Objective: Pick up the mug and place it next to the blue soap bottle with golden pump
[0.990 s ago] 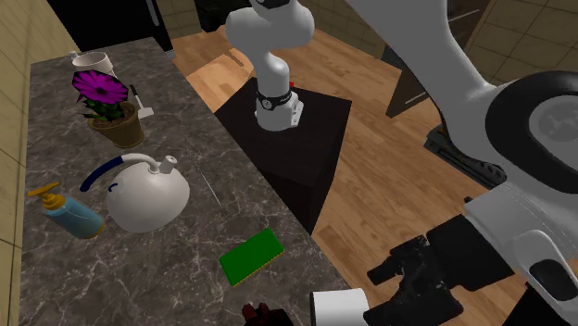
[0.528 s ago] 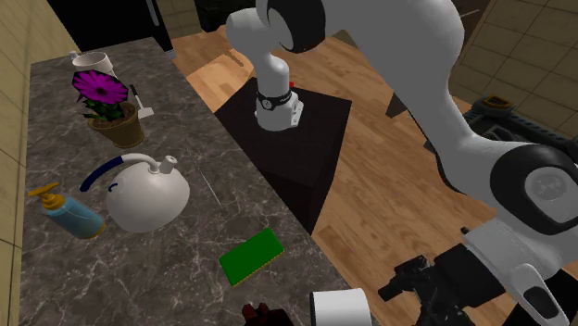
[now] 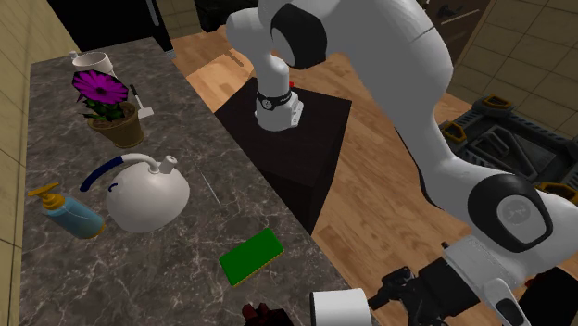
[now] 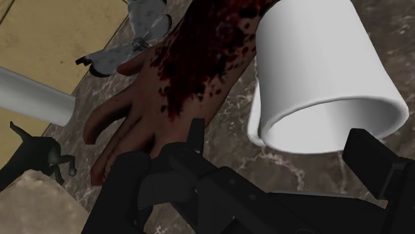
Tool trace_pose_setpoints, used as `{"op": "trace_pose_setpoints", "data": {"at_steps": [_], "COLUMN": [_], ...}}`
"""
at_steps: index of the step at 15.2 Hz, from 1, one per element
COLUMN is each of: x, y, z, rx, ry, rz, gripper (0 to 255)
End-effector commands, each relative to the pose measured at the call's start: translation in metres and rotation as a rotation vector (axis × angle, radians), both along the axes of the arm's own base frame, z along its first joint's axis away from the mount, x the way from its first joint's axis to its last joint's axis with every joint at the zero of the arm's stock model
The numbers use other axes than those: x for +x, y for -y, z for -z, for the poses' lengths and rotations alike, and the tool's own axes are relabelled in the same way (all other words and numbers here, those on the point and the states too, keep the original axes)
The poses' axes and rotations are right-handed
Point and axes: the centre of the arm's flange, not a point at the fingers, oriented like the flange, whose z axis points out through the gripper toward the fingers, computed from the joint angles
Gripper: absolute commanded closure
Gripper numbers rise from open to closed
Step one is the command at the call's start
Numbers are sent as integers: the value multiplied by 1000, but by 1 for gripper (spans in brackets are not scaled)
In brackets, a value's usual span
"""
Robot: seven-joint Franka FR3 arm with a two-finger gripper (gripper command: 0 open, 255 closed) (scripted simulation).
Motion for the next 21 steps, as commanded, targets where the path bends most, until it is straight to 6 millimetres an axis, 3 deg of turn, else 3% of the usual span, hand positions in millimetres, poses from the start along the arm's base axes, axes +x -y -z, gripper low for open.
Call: {"op": "trace_pose_setpoints", "data": {"at_steps": [1, 9, 10, 19, 21], "x": [7, 8, 8, 8, 8], "y": [5, 7, 7, 7, 7], "z": [6, 8, 8, 8, -3], "rx": [0, 0, 0, 0, 0], "ry": [0, 0, 0, 0, 0], "rz": [-1, 0, 0, -1, -1], "gripper": [0, 0, 255, 255, 255]}}
